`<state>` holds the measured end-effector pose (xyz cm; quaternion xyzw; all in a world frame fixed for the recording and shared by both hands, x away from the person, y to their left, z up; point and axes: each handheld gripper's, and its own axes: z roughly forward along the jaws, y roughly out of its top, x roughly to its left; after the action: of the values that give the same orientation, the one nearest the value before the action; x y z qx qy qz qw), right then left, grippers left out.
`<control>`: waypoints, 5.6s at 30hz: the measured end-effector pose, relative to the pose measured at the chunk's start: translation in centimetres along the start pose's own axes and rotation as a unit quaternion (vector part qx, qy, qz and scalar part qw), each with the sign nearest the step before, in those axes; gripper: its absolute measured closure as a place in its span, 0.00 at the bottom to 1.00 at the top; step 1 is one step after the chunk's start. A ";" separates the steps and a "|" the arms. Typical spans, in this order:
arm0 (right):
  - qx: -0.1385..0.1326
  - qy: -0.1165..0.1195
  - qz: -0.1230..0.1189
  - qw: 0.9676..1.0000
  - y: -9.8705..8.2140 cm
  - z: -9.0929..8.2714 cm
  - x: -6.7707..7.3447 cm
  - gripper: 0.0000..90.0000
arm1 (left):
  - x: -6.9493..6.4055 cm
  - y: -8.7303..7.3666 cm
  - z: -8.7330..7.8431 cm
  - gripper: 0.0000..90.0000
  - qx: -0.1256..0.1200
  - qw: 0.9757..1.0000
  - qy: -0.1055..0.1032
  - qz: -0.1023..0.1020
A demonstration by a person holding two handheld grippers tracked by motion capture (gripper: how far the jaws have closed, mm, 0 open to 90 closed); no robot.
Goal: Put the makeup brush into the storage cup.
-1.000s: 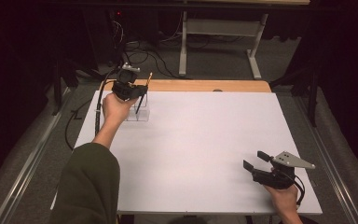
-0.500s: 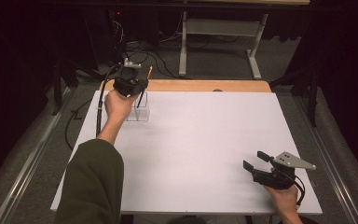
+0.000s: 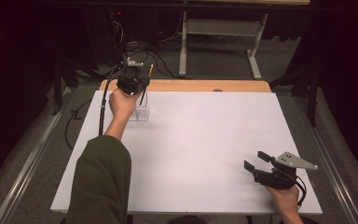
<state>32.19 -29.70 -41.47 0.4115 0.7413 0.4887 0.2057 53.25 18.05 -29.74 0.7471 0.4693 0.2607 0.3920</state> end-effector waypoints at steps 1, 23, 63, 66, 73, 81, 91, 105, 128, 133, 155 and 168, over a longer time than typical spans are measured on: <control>0.000 0.001 0.001 1.000 0.0 0.0 0.0 0.32 | 0.1 0.0 0.0 0.92 -0.001 1.000 -0.001 -0.002; 0.001 0.001 0.001 1.000 0.0 0.0 0.1 0.32 | 0.2 -1.4 0.6 0.92 0.004 1.000 0.006 -0.002; 0.011 -0.003 -0.010 1.000 0.0 0.4 0.3 0.32 | -0.5 -3.2 -1.3 0.47 0.025 0.999 -0.024 0.000; 0.012 -0.004 -0.010 1.000 0.0 0.4 0.3 0.32 | -0.5 -3.2 -1.7 0.45 0.020 0.999 -0.027 -0.003; 0.013 -0.006 -0.011 1.000 0.0 0.5 0.4 0.32 | -0.2 -3.4 -2.7 0.41 0.016 0.999 -0.028 -0.007; 0.015 -0.007 -0.010 1.000 0.0 0.5 0.4 0.32 | -0.2 -3.8 -3.4 0.39 0.011 0.999 -0.035 -0.014; 0.014 -0.007 -0.009 1.000 0.0 0.5 0.3 0.32 | -0.9 -3.6 -4.2 0.38 -0.003 0.999 -0.049 -0.009; 0.016 -0.008 -0.009 1.000 0.0 0.6 0.3 0.32 | -1.1 -3.8 -5.4 0.36 -0.015 0.998 -0.055 -0.003; 0.017 -0.009 -0.008 1.000 0.0 0.6 0.3 0.32 | -1.1 -4.9 -7.6 0.37 -0.031 0.998 -0.062 0.001; 0.017 -0.009 -0.008 1.000 0.0 0.6 0.3 0.32 | -1.1 -5.1 -7.9 0.37 -0.033 0.997 -0.066 0.003; 0.011 -0.008 -0.012 1.000 0.0 0.5 0.4 0.33 | -2.3 -6.2 -9.1 0.36 -0.051 0.995 -0.085 0.001; 0.013 -0.008 -0.011 1.000 0.0 0.5 0.4 0.33 | -2.6 -7.0 -10.1 0.36 -0.065 0.993 -0.096 -0.003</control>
<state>32.32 -29.13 -41.66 0.4102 0.7502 0.4735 0.2116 40.96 20.88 -30.00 0.7402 0.4139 0.2164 0.4837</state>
